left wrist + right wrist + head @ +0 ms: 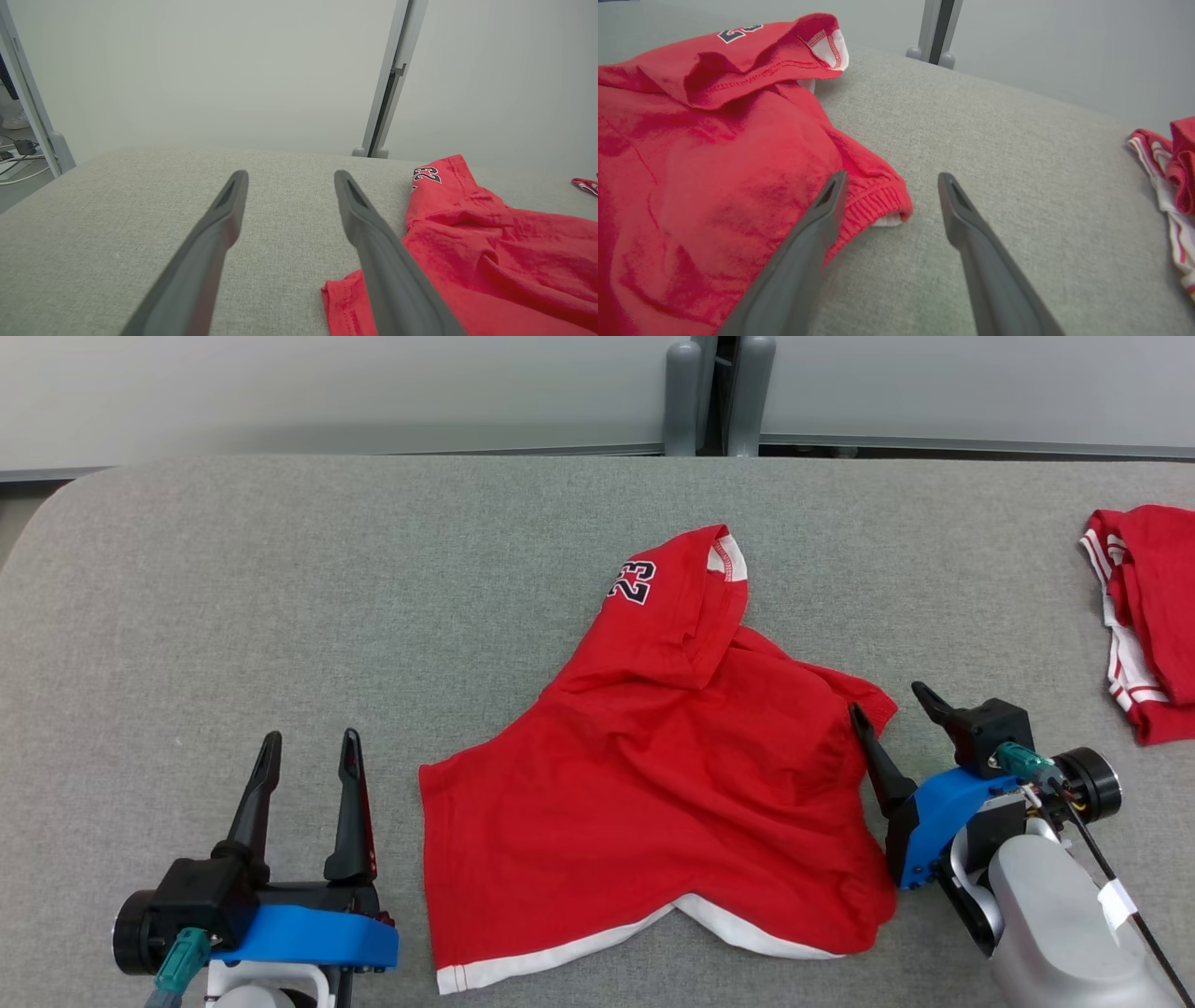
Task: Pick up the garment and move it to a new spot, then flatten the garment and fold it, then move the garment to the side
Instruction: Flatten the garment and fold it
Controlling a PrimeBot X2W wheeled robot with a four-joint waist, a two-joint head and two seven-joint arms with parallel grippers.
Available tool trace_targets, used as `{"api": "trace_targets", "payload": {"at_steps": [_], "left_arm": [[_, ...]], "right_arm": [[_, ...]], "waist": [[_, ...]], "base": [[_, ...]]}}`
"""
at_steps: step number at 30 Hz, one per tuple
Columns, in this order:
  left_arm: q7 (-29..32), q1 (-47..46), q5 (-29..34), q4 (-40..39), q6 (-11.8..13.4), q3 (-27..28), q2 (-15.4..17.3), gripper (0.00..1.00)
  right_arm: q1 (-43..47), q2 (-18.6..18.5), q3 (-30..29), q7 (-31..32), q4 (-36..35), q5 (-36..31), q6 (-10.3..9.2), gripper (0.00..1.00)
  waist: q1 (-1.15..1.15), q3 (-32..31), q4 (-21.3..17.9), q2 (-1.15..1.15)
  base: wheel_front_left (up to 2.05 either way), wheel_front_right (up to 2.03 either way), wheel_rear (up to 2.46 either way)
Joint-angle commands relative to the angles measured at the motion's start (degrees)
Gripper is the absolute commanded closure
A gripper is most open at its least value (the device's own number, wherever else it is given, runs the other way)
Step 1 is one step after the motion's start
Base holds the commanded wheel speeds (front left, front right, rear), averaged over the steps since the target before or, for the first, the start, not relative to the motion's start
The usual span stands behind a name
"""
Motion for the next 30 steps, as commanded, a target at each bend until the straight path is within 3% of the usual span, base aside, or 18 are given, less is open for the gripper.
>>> {"api": "trace_targets", "payload": {"at_steps": [1,7,8,9,10,18,26,27,28,29,30], "left_arm": [[-0.2,-0.8,-0.1,-0.1,0.2,-0.1,0.2,0.0],[-0.2,-1.2,-0.3,0.0,0.4,-0.2,0.2,0.0],[-0.2,-1.3,-0.3,0.1,0.5,-0.3,0.2,0.0],[-0.2,-1.4,-0.3,0.1,0.5,-0.4,0.2,0.0],[-0.2,-1.5,-0.3,0.2,0.5,-0.5,0.2,0.0],[-0.2,-2.2,-0.7,0.2,0.5,-1.8,0.2,0.0],[-0.2,-2.3,-1.5,0.1,1.0,-2.8,0.2,0.0],[-0.2,-2.2,-1.4,0.1,1.0,-2.8,0.2,0.0],[-0.2,-2.0,-1.4,0.1,1.1,-2.8,0.2,0.0],[-0.2,-1.8,-1.3,0.2,1.2,-2.6,0.2,0.0],[-0.2,-1.5,-1.3,0.3,1.3,-2.4,0.2,0.0]], "right_arm": [[-1.1,0.1,0.3,-0.3,1.7,0.3,-0.02,0.0],[-4.8,1.2,2.1,-2.2,10.6,1.9,-0.02,0.0],[-5.5,1.4,2.5,-2.6,11.7,2.4,-0.02,0.16],[-6.3,1.5,2.8,-3.1,12.6,2.9,-0.02,0.65],[-7.0,1.5,3.2,-3.4,13.5,3.3,-0.02,1.0],[-14.9,0.2,5.0,-6.3,17.3,4.9,-0.02,1.0],[-21.1,1.2,4.3,-7.4,22.8,3.3,-0.02,1.0],[-21.2,1.4,3.9,-7.4,23.6,3.4,-0.02,0.74],[-21.2,1.5,3.7,-7.5,24.1,3.5,-0.02,0.16],[-20.8,1.7,3.4,-7.6,24.5,3.6,-0.02,0.0],[-20.4,1.8,3.2,-7.6,24.4,3.7,-0.02,0.0]], "waist": [[0.0,0.4,0.4,0.0],[0.0,0.9,0.7,0.0],[0.0,0.9,0.7,0.0],[0.0,1.0,0.8,0.0],[0.0,1.0,0.8,0.0],[0.0,1.6,2.7,0.0],[0.0,2.3,4.4,0.0],[0.0,2.2,4.4,0.0],[0.0,2.1,4.3,0.0],[0.0,1.9,4.2,0.0],[0.0,1.6,3.9,0.0]], "base": [[0.0,0.0,0.0],[0.0,0.0,0.0],[0.0,0.0,0.0],[0.0,0.0,0.0],[0.0,0.0,0.0],[0.0,0.0,0.0],[0.0,0.0,0.0],[0.0,0.0,0.0],[0.0,0.0,0.0],[0.0,0.0,0.0],[0.0,0.0,0.0]]}}
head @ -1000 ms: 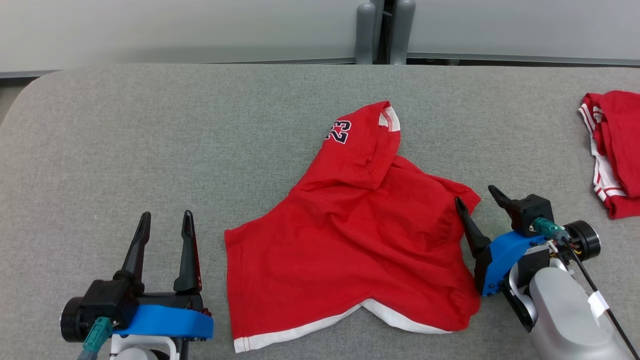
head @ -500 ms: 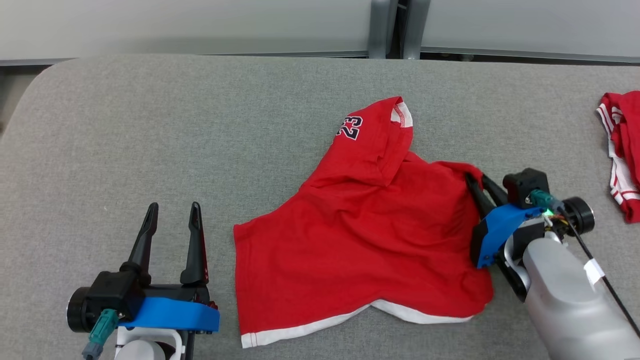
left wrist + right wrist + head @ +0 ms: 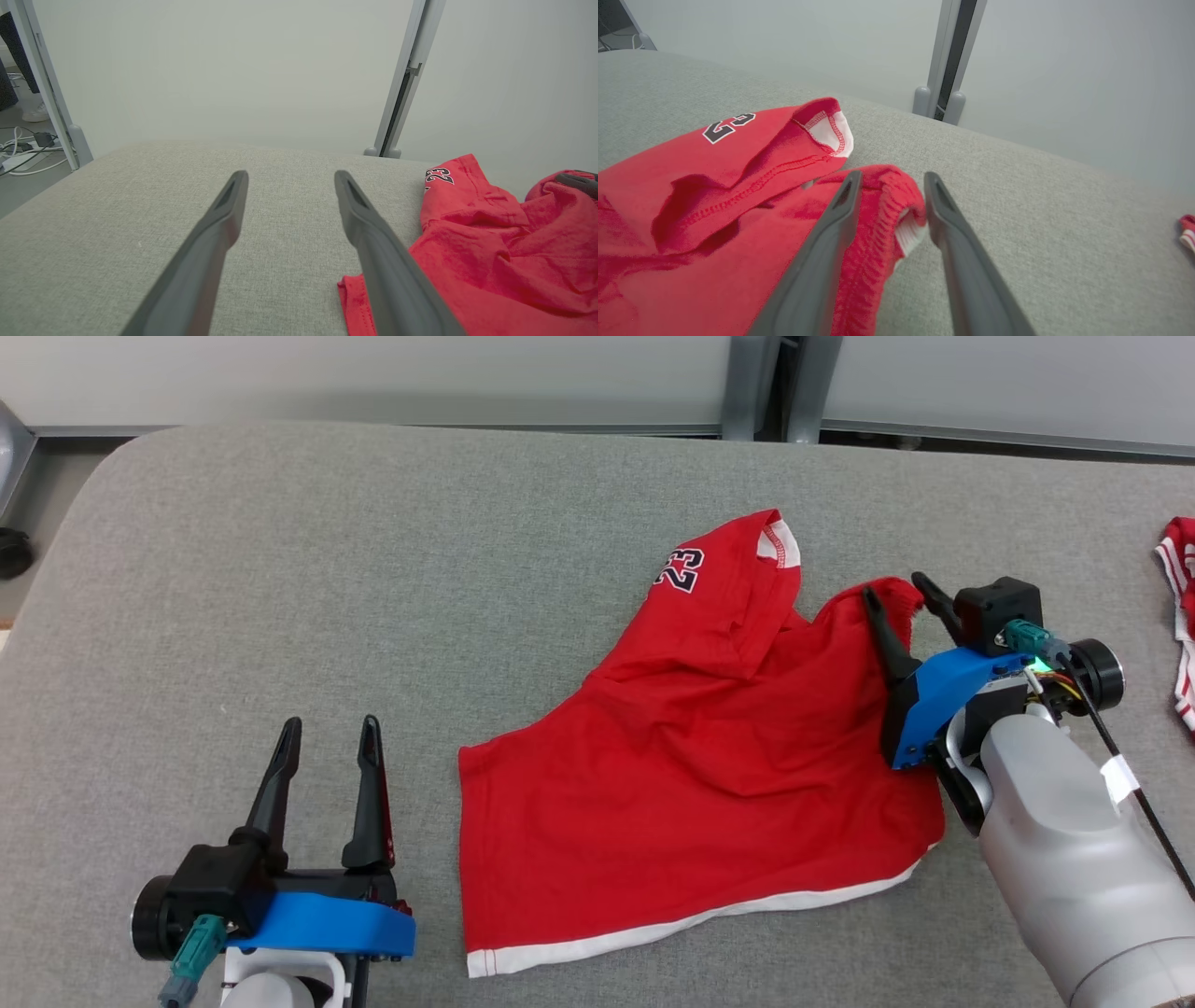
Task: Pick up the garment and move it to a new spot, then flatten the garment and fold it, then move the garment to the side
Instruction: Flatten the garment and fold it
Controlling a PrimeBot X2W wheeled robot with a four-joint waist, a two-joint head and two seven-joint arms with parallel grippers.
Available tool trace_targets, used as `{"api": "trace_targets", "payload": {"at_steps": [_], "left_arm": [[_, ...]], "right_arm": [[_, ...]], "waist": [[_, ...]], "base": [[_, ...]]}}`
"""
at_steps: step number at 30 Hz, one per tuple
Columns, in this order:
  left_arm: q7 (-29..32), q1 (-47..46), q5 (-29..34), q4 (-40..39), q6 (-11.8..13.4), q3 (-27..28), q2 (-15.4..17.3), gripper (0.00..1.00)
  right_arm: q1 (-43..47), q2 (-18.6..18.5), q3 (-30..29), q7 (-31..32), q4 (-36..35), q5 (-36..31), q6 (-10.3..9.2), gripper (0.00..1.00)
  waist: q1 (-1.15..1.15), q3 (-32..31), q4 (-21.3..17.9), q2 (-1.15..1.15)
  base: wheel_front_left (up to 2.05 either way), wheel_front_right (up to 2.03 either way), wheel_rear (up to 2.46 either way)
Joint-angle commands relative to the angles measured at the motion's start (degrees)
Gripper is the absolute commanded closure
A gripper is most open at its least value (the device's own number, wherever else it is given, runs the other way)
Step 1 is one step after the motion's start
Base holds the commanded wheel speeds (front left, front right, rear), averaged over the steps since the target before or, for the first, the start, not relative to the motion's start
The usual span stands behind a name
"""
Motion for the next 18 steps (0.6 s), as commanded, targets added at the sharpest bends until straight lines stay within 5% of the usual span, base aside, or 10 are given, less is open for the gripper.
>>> {"api": "trace_targets", "payload": {"at_steps": [1,10,18], "left_arm": [[-0.2,0.5,0.2,0.1,0.3,0.6,0.2,0.0],[-0.2,1.8,2.2,-0.2,-0.9,3.2,0.2,0.0],[-0.2,3.3,3.7,-0.3,-1.7,5.1,0.2,0.0]], "right_arm": [[0.8,-0.1,-0.5,-0.3,-1.2,0.3,-0.02,0.0],[11.4,-2.7,-8.0,-0.3,-18.7,0.2,-0.02,0.0],[22.5,-1.0,-11.7,-0.3,-33.1,-1.1,-0.02,0.0]], "waist": [[0.0,-0.5,-0.7,0.0],[0.0,-3.4,-5.8,0.0],[0.0,-6.4,-9.9,0.0]], "base": [[0.0,0.0,0.0],[0.0,0.0,0.0],[0.0,0.0,0.0]]}}
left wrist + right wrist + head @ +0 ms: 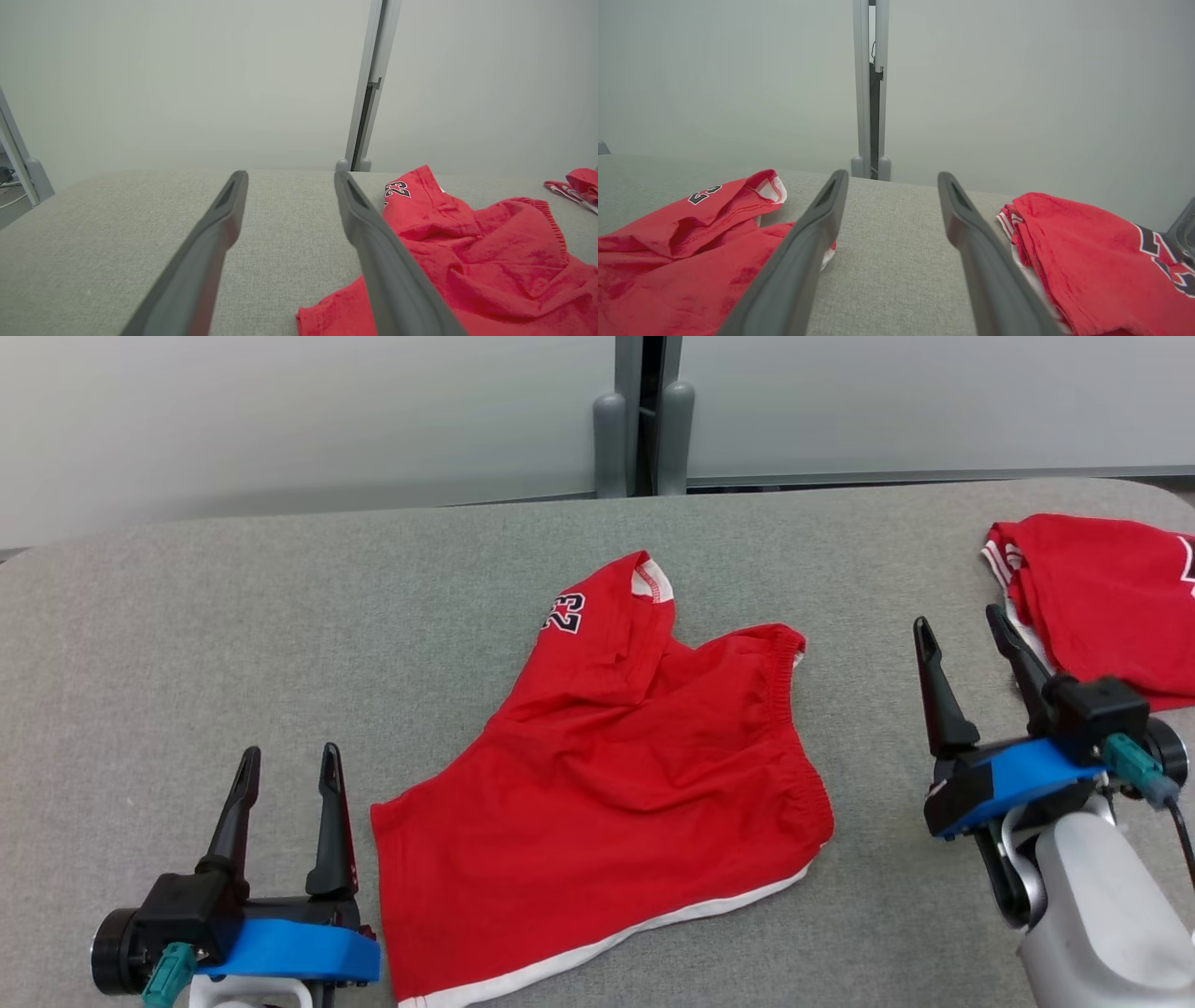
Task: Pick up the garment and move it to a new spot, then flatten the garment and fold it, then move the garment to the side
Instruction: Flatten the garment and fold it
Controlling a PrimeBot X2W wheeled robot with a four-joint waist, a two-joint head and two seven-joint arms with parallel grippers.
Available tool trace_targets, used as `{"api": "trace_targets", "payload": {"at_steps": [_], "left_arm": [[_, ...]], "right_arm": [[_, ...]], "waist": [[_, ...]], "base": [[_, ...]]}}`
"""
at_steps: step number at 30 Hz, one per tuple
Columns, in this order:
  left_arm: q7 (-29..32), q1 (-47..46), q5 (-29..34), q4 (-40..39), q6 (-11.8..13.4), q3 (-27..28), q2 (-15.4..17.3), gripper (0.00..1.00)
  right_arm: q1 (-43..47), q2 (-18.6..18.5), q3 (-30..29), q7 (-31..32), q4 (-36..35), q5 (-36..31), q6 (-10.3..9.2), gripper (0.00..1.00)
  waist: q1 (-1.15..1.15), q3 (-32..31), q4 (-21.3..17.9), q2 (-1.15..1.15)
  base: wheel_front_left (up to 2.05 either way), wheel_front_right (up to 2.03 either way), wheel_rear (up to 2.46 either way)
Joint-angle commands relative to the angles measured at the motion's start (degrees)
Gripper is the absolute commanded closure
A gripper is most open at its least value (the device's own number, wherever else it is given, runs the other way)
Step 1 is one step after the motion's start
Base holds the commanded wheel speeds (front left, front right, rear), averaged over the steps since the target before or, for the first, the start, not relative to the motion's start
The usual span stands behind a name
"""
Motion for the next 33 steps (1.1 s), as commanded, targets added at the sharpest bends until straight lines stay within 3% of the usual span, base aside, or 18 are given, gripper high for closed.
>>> {"api": "trace_targets", "payload": {"at_steps": [1,18,33], "left_arm": [[-0.2,1.0,0.4,0.0,-0.2,0.3,0.2,0.0],[-0.2,6.2,1.0,-0.7,0.0,2.3,0.2,0.0],[-0.2,8.0,1.4,-1.0,-0.1,2.5,0.2,0.0]], "right_arm": [[2.7,0.5,-0.6,-0.2,-2.2,-0.3,-0.02,0.0],[24.3,6.3,-2.6,-0.2,-20.8,-0.4,-0.02,0.0],[28.9,7.9,-1.9,-0.2,-22.4,-0.6,-0.02,0.0]], "waist": [[0.0,-1.4,-1.3,0.0],[0.0,-6.0,-2.3,0.0],[0.0,-8.1,-1.4,0.0]], "base": [[0.0,0.0,0.0],[0.0,0.0,0.0],[0.0,0.0,0.0]]}}
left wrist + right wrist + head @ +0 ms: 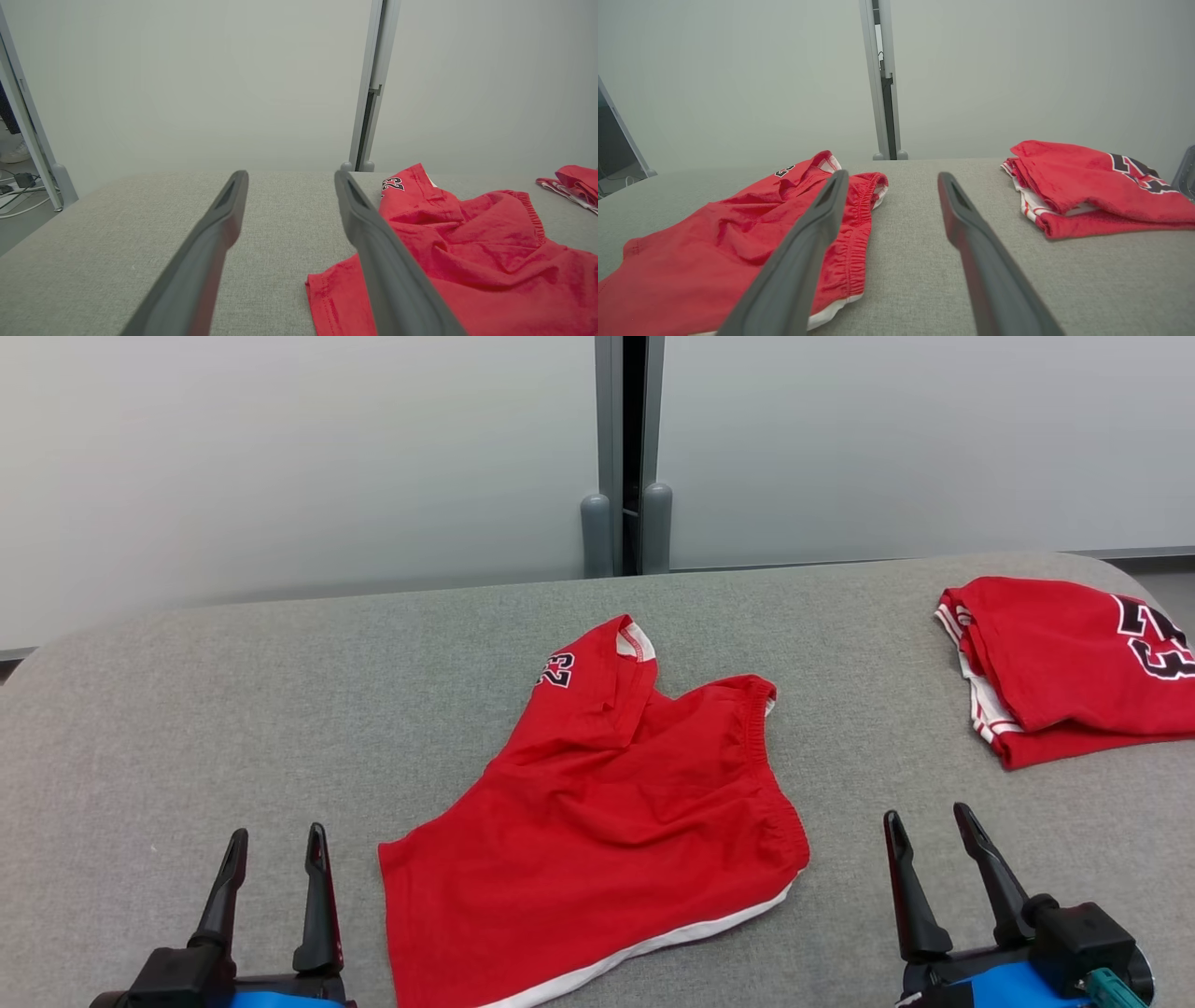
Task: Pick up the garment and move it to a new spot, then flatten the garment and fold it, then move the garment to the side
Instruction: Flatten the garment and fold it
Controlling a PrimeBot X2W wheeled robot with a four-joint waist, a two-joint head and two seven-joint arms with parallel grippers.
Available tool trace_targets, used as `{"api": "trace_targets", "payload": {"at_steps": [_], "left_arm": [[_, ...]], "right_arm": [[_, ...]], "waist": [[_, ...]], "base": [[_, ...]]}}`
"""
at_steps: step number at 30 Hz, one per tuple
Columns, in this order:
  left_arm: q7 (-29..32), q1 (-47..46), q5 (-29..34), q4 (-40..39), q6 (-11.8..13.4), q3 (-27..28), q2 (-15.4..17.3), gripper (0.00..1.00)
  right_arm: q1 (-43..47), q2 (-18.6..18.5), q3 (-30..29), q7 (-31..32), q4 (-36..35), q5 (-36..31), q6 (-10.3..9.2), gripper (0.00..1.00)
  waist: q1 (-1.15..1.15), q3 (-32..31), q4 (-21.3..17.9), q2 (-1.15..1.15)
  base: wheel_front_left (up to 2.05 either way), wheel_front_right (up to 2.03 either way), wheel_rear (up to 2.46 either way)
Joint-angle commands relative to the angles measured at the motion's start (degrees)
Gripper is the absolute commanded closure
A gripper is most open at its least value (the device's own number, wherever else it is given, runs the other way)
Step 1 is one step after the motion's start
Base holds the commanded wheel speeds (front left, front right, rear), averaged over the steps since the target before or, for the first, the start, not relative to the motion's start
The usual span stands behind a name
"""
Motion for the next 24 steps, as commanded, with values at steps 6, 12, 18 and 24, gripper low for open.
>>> {"api": "trace_targets", "payload": {"at_steps": [6,12,18,24], "left_arm": [[-0.2,0.7,0.4,1.4,-1.1,-2.2,0.2,0.0],[-0.2,1.4,0.9,4.9,-2.8,-5.9,0.2,0.0],[-0.2,2.3,0.6,9.5,-3.4,-8.9,0.2,0.0],[-0.2,2.2,-0.5,13.2,-4.1,-11.3,0.2,0.0]], "right_arm": [[0.0,-0.7,-0.2,-0.1,3.4,0.0,-0.02,0.0],[-2.5,-2.1,0.9,-0.1,9.7,0.1,-0.02,0.0],[-5.4,-3.7,3.4,-0.1,16.7,-0.1,-0.02,0.0],[-8.4,-5.2,6.5,-0.1,20.7,1.1,-0.02,0.0]], "waist": [[0.01,0.4,0.8,0.0],[0.01,1.7,1.7,0.0],[0.01,3.4,2.7,0.0],[0.01,5.1,4.0,0.0]], "base": [[0.0,0.0,0.0],[0.0,0.0,0.0],[0.0,0.0,0.0],[0.0,0.0,0.0]]}}
